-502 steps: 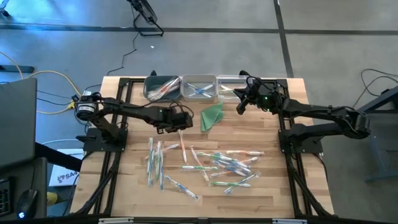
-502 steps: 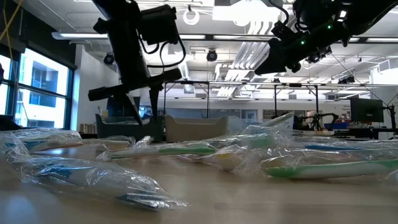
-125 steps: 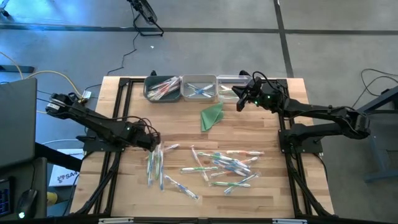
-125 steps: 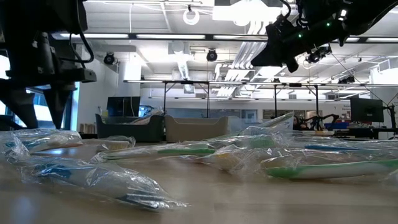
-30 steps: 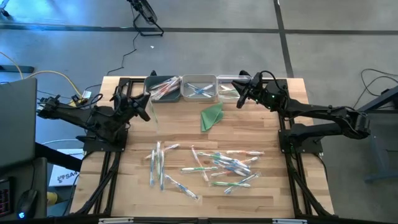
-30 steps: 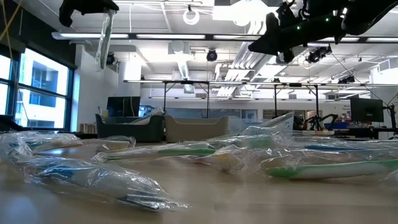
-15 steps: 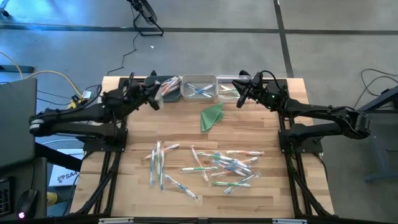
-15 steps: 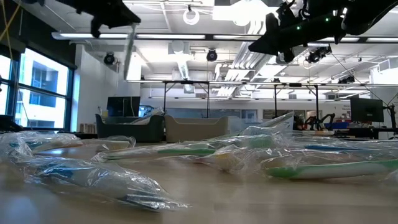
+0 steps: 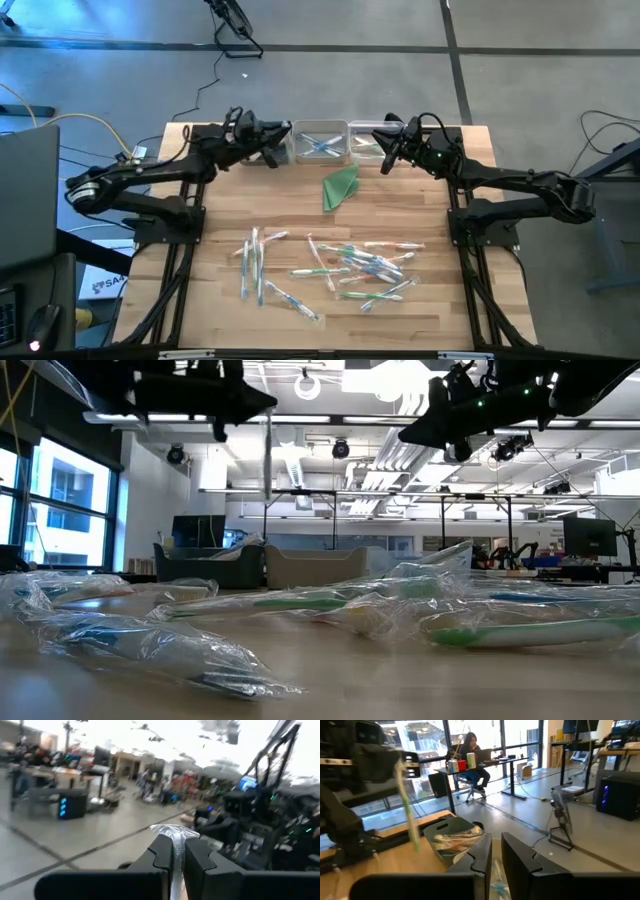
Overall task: Pick & Place Toothbrushes
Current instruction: Put the green toothbrush into the transparent bin
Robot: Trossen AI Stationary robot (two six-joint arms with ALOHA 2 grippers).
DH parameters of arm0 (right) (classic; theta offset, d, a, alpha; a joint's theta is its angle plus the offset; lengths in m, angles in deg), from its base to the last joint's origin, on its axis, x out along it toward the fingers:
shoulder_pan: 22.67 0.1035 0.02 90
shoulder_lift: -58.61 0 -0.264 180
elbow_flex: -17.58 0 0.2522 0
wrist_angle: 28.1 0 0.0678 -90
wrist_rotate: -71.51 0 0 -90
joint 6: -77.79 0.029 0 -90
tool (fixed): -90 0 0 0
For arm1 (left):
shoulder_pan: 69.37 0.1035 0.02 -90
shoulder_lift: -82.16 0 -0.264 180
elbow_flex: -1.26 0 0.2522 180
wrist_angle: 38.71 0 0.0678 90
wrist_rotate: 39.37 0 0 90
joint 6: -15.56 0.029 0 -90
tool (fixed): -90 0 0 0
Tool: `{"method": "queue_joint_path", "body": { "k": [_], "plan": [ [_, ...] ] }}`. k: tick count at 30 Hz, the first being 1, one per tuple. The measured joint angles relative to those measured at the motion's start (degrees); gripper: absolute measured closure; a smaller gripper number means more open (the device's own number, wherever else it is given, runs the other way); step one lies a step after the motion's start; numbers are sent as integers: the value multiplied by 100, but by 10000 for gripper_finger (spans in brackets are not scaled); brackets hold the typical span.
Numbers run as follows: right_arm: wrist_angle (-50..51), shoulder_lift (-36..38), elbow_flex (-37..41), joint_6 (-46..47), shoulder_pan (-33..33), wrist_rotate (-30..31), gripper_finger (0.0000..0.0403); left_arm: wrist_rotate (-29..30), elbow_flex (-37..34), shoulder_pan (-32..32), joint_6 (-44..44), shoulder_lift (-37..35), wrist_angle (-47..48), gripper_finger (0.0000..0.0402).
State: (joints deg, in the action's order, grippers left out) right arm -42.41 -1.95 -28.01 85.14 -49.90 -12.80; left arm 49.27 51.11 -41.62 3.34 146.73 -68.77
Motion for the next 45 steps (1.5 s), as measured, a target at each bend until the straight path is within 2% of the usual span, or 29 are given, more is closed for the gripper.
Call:
{"method": "queue_joint_path", "body": {
  "k": [3, 8, 17, 22, 27, 33, 45],
  "plan": [
    [-41, -45, 0, 171, -73, -165, 369, -459, 188, 179, -133, 380, -374, 389],
    [-686, -483, 0, 439, -130, -735, 352, -1057, 722, 262, -156, 860, -362, 389],
    [-1910, -1761, -166, 506, -78, -1285, 231, -1485, 1397, 261, -229, 1390, -146, 389],
    [-2030, -2376, -731, 451, -7, -1778, 192, -1491, 1467, 261, -494, 1518, -55, 389],
    [-2024, -2958, -1361, 137, 170, -2227, 188, -1489, 1467, 261, -597, 1527, -60, 389],
    [-2002, -3500, -1904, 137, 291, -2274, 188, -1489, 1467, 261, -595, 1527, -39, 389],
    [-1939, -3748, -2275, -14, 361, -2264, 188, -1480, 1467, 259, -604, 1524, 220, 389]
  ]
}}
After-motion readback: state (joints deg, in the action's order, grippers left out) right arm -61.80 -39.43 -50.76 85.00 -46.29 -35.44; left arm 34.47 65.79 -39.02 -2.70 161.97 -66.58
